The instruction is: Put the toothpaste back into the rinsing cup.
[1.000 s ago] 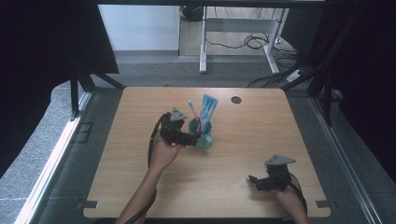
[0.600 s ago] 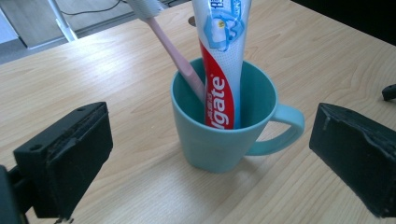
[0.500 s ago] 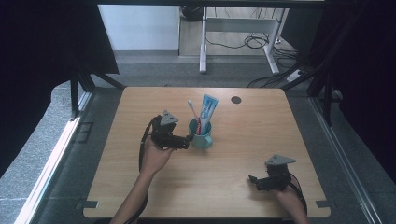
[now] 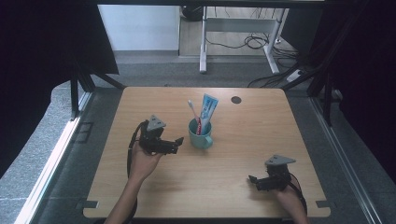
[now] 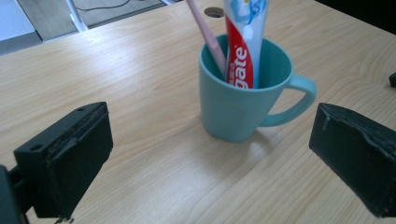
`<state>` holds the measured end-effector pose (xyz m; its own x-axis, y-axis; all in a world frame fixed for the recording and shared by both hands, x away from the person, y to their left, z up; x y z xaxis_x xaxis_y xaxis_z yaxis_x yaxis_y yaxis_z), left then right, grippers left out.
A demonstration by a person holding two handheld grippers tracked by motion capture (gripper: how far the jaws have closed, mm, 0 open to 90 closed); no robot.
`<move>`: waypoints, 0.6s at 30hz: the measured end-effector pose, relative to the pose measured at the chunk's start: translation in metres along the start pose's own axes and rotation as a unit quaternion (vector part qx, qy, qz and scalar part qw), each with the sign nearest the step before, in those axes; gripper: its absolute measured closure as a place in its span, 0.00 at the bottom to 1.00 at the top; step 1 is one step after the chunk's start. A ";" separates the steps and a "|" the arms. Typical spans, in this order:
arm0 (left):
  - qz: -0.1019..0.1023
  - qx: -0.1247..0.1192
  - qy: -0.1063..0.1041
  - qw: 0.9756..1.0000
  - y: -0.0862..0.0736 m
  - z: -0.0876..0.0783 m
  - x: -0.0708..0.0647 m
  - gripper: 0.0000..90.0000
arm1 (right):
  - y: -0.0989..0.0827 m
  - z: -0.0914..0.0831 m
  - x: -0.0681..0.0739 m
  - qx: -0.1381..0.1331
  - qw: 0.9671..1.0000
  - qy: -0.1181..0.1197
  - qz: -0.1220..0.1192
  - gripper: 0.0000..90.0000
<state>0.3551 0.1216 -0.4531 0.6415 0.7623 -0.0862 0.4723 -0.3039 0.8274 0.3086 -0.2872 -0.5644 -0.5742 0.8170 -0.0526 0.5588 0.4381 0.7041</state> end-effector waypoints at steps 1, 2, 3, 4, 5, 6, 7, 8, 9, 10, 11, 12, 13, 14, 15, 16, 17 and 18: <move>-0.002 0.000 0.001 1.000 -0.002 -0.002 0.001 0.00 | 0.000 0.000 0.000 0.001 1.000 0.000 0.001 0.00; -0.004 0.000 0.001 1.000 -0.003 -0.003 0.002 0.00 | 0.000 0.000 0.000 0.001 1.000 0.001 0.001 0.00; -0.006 0.000 0.002 1.000 -0.005 -0.005 0.003 0.00 | 0.000 0.000 0.000 0.000 1.000 0.000 0.000 0.00; -0.007 0.000 0.003 1.000 -0.006 -0.007 0.004 0.00 | 0.000 0.000 0.000 0.000 1.000 0.000 0.000 0.00; -0.008 -0.002 0.003 1.000 -0.008 -0.009 0.005 0.00 | 0.000 0.000 0.000 0.001 1.000 0.000 0.000 0.00; -0.010 -0.001 0.004 1.000 -0.010 -0.011 0.006 0.00 | 0.000 0.000 0.000 0.001 1.000 0.001 0.001 0.00; -0.011 -0.002 0.005 1.000 -0.011 -0.013 0.007 0.00 | 0.000 0.000 0.000 0.001 1.000 0.000 0.001 0.00; -0.012 -0.001 0.006 1.000 -0.014 -0.015 0.008 0.00 | 0.000 0.000 0.000 0.001 1.000 0.000 0.001 0.00; -0.015 -0.002 0.006 1.000 -0.015 -0.017 0.009 0.00 | 0.000 0.000 0.000 0.001 1.000 0.000 0.002 0.00; -0.014 -0.001 0.007 1.000 -0.017 -0.018 0.010 0.00 | 0.000 0.000 0.000 0.001 1.000 0.000 0.002 0.00; -0.016 0.000 0.008 1.000 -0.019 -0.020 0.010 0.00 | 0.000 0.000 0.000 0.001 1.000 0.000 0.001 0.00; -0.017 0.000 0.008 1.000 -0.021 -0.022 0.011 0.00 | 0.000 0.000 0.000 0.001 1.000 0.000 0.002 0.00; -0.018 0.000 0.009 1.000 -0.023 -0.023 0.012 0.00 | 0.000 0.000 0.000 0.001 1.000 0.000 0.002 0.00; -0.018 0.001 0.010 1.000 -0.025 -0.025 0.013 0.00 | 0.000 0.000 0.000 0.002 1.000 0.000 0.002 0.00; -0.020 0.001 0.010 1.000 -0.027 -0.026 0.013 0.00 | 0.000 0.000 0.000 0.001 1.000 0.001 0.002 0.00; -0.021 0.001 0.011 1.000 -0.029 -0.027 0.014 0.00 | 0.000 0.000 0.000 0.001 1.000 0.001 0.003 0.00; -0.022 0.002 0.011 1.000 -0.031 -0.029 0.014 0.00 | 0.000 0.000 0.000 0.001 1.000 0.001 0.002 0.00; -0.023 0.002 0.012 1.000 -0.033 -0.030 0.015 0.00 | 0.000 0.000 0.000 0.001 1.000 0.001 0.002 0.00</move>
<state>0.3305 0.1601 -0.4650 0.6041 0.7891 -0.1110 0.5040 -0.2704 0.8203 0.3082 -0.2870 -0.5644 -0.5724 0.8185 -0.0487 0.5621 0.4349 0.7035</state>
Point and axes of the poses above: each handheld gripper's, and its own axes: z roughly forward along the jaws, y roughly out of its top, x roughly to its left, the point moved 3 cm from there along z, roughly forward along the jaws, and after that the axes turned 4 degrees about -y, right-handed, at the moved point
